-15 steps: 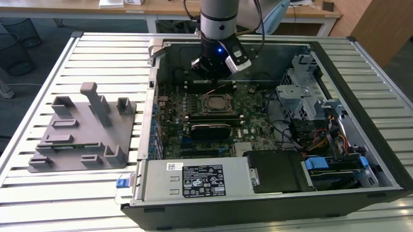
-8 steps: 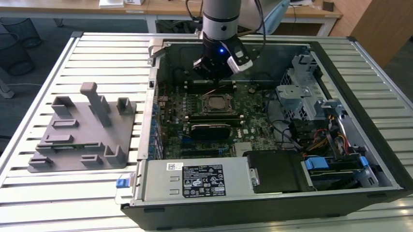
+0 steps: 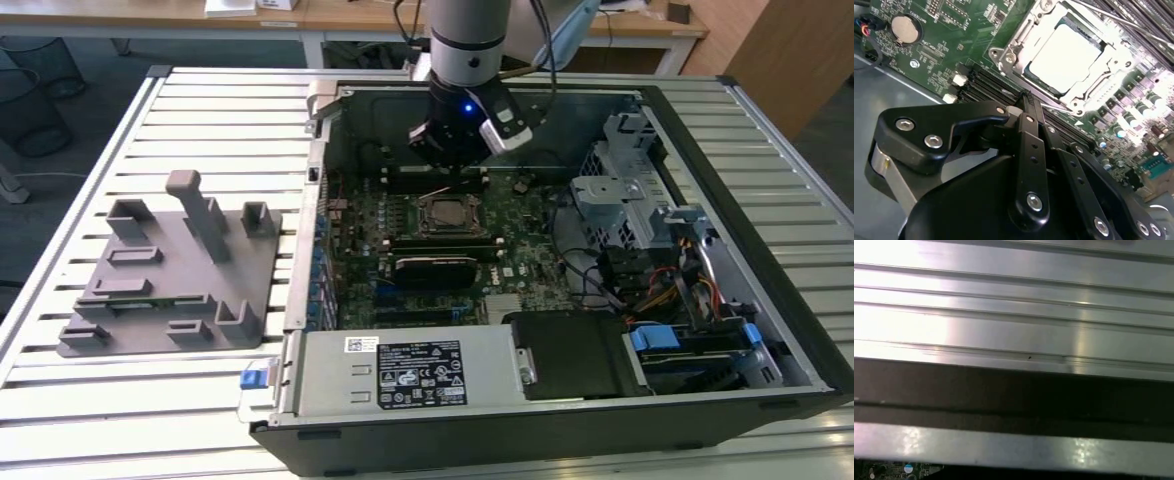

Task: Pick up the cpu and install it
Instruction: 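Install the first cpu locking lever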

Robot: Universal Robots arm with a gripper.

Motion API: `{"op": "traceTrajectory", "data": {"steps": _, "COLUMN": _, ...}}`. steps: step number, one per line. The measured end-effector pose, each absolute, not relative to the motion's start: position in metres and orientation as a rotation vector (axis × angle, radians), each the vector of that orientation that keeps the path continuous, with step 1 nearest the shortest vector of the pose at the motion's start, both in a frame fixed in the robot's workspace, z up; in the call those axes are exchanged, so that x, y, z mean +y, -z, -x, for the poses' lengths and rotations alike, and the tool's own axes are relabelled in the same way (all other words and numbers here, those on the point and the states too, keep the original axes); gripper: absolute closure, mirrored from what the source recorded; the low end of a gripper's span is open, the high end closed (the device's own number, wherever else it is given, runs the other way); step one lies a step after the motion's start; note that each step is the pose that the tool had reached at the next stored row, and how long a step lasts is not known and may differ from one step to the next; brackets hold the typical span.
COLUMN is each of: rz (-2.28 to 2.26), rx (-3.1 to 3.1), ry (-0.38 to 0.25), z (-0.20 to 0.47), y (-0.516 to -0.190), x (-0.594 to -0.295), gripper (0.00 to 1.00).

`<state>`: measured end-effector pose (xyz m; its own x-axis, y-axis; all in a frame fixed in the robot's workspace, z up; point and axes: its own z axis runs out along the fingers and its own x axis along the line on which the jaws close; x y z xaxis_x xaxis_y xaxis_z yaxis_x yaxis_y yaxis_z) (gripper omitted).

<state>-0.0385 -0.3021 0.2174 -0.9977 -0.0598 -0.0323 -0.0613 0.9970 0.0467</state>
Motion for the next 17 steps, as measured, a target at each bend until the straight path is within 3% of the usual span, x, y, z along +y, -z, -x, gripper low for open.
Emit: {"op": "traceTrajectory", "data": {"steps": 17, "rz": 0.086, "rx": 3.113, "ry": -0.074, "z": 0.033, "y": -0.206, "x": -0.302, "gripper": 0.89}}
